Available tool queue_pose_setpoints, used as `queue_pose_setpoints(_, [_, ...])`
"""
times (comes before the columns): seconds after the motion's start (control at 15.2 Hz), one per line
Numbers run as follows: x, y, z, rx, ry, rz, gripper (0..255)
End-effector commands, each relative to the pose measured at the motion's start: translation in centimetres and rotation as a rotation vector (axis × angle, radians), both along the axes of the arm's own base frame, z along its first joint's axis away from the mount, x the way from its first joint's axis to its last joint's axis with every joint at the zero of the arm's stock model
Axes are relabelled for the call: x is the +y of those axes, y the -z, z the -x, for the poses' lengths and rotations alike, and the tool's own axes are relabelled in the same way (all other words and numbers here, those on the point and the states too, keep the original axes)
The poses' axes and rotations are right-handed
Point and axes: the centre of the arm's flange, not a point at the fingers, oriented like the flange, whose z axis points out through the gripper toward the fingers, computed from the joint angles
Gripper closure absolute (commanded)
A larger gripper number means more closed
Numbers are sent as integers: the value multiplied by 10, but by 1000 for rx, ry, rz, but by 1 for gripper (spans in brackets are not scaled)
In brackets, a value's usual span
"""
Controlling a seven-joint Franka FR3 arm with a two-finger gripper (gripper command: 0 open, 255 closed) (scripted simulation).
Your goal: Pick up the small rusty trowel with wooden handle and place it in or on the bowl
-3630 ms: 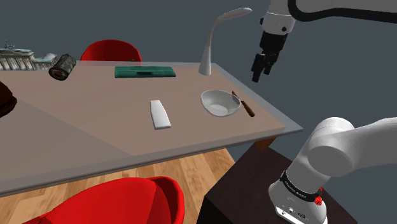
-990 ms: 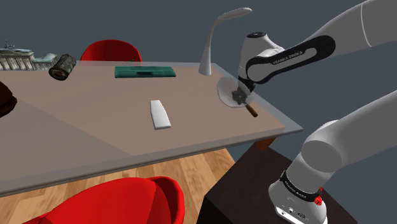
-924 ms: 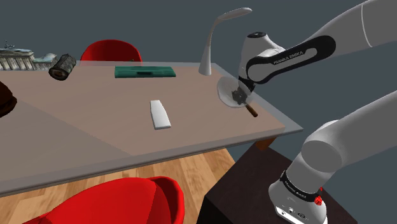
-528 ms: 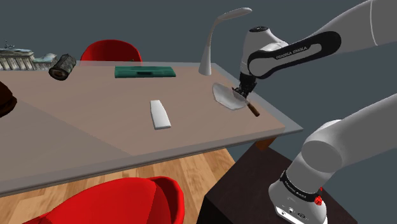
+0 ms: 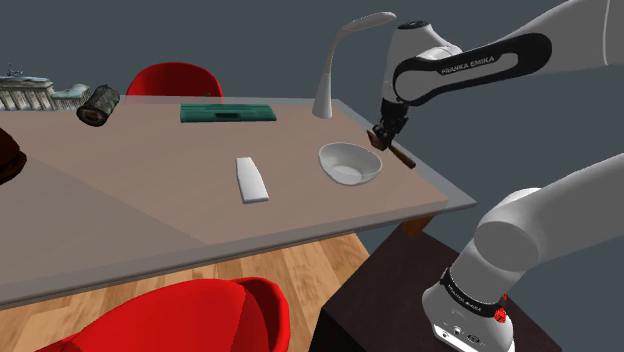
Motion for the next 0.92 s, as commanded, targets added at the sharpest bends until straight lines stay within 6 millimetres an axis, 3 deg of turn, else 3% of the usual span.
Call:
queue_pose_setpoints(0.0, [0, -10, 0, 0, 0, 0, 255])
queue_pose_setpoints(0.86, [0, -74, 0, 0, 0, 0, 255])
